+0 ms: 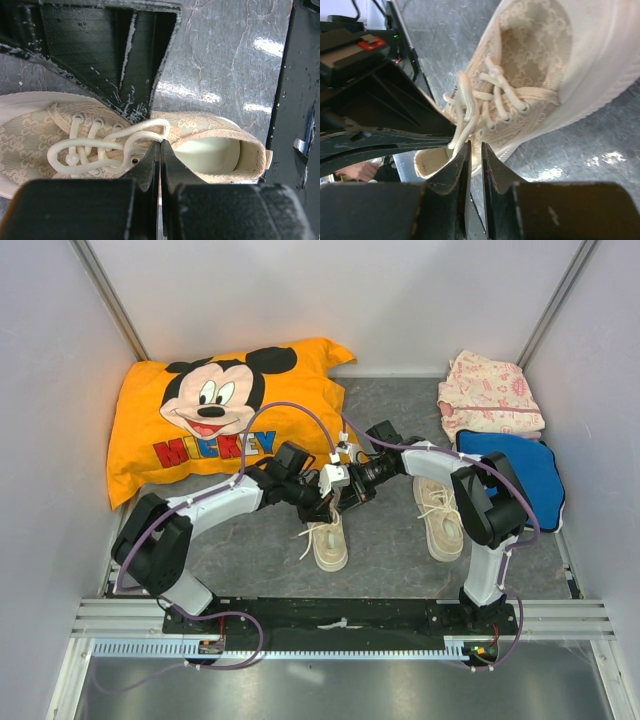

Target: Tie the shoes

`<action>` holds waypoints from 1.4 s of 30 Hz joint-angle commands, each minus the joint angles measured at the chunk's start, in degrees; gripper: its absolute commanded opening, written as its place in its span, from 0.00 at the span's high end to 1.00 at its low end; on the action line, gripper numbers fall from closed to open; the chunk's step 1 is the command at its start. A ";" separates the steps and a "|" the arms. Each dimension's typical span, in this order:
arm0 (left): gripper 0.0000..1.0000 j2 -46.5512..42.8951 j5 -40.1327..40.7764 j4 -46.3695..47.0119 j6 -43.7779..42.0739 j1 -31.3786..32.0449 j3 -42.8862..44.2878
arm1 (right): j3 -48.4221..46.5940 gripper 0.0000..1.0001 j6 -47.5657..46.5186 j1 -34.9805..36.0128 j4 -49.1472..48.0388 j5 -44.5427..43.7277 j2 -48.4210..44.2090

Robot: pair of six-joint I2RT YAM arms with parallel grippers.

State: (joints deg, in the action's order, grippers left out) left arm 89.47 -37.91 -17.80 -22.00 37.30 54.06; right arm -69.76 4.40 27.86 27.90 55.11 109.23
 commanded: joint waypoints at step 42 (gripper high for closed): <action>0.97 3.43 -2.78 -1.27 -1.99 -0.38 4.03 | -4.60 0.73 0.34 0.36 -0.48 10.01 2.57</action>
State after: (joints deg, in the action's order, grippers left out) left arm 93.21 -39.38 -22.28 -23.66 37.08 57.95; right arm -72.29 4.75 27.90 28.14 61.65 111.57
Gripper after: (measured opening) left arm 0.025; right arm 0.262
